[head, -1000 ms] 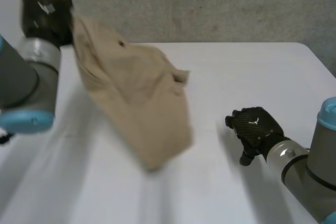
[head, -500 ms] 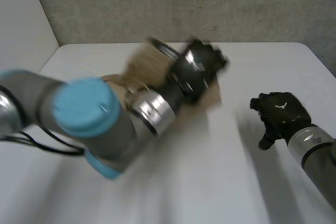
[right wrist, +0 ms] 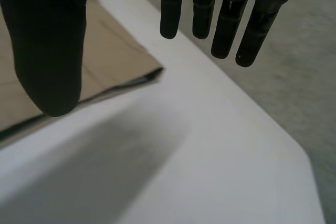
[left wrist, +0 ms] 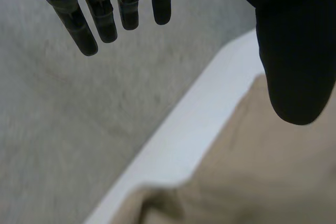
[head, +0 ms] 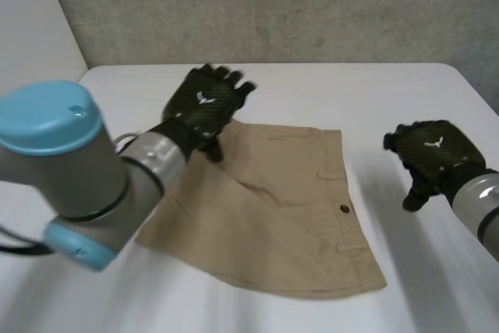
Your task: Fold the shorts.
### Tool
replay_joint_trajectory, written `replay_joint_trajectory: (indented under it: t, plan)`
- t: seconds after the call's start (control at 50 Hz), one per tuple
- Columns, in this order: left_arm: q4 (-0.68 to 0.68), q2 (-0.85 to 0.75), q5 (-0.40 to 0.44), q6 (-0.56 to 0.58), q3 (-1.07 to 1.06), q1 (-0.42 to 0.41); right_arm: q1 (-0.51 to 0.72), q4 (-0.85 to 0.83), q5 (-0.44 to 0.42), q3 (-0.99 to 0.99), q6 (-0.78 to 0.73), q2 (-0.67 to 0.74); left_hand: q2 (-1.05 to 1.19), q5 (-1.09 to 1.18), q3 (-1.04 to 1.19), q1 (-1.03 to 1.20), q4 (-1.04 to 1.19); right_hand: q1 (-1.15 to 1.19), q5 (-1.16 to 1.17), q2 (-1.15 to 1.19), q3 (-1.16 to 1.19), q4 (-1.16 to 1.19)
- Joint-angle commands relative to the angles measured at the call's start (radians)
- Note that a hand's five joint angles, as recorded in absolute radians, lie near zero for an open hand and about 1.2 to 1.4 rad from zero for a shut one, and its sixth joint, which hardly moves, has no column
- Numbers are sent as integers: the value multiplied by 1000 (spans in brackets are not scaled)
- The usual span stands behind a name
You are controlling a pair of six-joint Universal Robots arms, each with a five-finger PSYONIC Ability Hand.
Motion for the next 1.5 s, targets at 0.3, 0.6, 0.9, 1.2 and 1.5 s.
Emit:
replay_joint_trajectory:
  t: [0.3, 0.6, 0.9, 1.2, 1.5]
  plan:
    - [-258, 204, -19, -113, -390, 65, 7, 236, -247, 125, -116, -2, 270, 268, 260, 280, 270, 363, 311, 333, 310, 304]
    - [-249, 193, -50, -118, -421, 126, 15, 94, -247, 211, -133, 105, 262, 259, 251, 272, 261, 310, 258, 280, 257, 252]
    - [-249, 193, -50, -118, -424, 125, 22, -28, -240, 231, -141, 141, 224, 221, 213, 233, 223, 469, 417, 438, 415, 410]
    - [-252, 196, -53, -118, -439, 125, 24, -71, -237, 173, -120, 187, 224, 221, 213, 233, 223, 1064, 1012, 1033, 1011, 1005]
    - [-247, 188, -54, -118, -462, 122, 107, -79, -20, 4, 173, 253, 235, 233, 225, 245, 234, 1064, 1012, 1033, 1011, 1005]
